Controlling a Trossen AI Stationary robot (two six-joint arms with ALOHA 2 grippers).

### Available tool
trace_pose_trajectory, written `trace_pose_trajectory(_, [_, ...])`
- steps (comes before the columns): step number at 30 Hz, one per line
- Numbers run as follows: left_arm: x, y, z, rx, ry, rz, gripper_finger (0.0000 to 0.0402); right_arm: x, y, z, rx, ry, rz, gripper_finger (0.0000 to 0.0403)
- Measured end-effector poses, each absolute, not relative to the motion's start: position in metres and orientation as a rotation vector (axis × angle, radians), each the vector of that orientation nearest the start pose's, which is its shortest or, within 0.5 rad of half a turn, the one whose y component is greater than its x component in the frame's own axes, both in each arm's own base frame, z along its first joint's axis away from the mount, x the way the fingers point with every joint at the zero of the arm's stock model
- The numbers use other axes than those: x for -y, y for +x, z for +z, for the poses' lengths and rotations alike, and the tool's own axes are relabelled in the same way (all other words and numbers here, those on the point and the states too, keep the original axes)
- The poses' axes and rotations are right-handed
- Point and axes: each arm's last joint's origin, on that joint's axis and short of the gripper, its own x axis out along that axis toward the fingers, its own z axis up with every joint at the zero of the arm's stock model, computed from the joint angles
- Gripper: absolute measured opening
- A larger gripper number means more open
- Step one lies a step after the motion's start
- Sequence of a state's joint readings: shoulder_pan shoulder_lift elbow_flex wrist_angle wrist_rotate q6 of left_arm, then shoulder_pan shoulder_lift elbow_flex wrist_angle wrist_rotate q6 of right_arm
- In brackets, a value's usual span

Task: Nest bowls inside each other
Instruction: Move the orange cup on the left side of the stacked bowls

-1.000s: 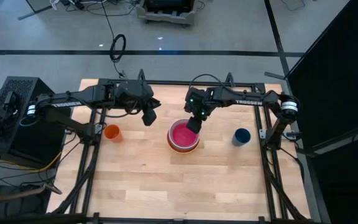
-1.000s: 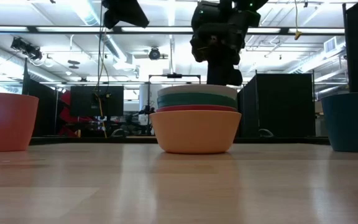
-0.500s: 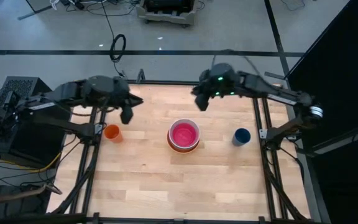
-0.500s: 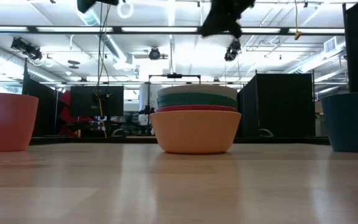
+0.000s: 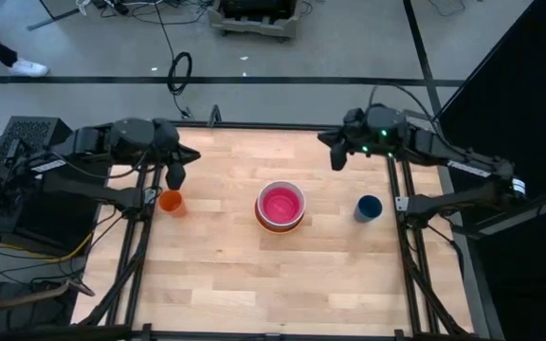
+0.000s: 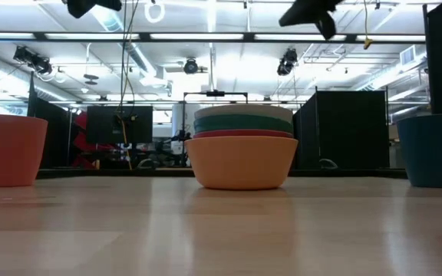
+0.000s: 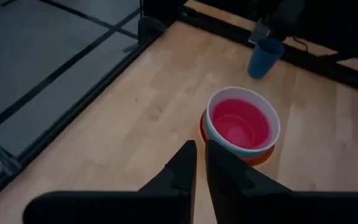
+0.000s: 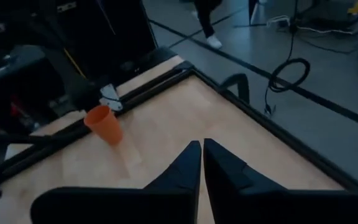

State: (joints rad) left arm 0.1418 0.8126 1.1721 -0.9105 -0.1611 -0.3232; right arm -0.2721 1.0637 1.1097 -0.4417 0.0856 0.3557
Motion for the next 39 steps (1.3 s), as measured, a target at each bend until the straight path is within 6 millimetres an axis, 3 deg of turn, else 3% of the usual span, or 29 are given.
trace_pose_trajectory(4, [-0.021,0.122,0.377,-0.518,-0.342,0.369,0.0021,0.053,0.197,0.357,-0.297,0.431,-0.416,0.0002])
trace_pose_trajectory(9, [-0.016,0.116,0.359,-0.587,-0.417,0.327,0.0021,0.04,0.179,0.345,-0.429,0.455,-0.403,0.0001])
trace_pose_trajectory(16, [-0.007,0.098,0.334,-0.893,-0.5,0.336,0.0021,0.031,0.153,0.33,-0.656,0.539,-0.464,0.0001])
trace_pose_trajectory(32, [-0.002,0.089,0.314,-1.11,-0.567,0.314,0.005,0.028,0.136,0.319,-0.821,0.564,-0.515,0.0011])
trace_pose_trajectory(39, [0.0,0.099,0.284,-1.19,-0.621,0.293,0.0129,0.028,0.135,0.319,-0.826,0.568,-0.52,0.0002])
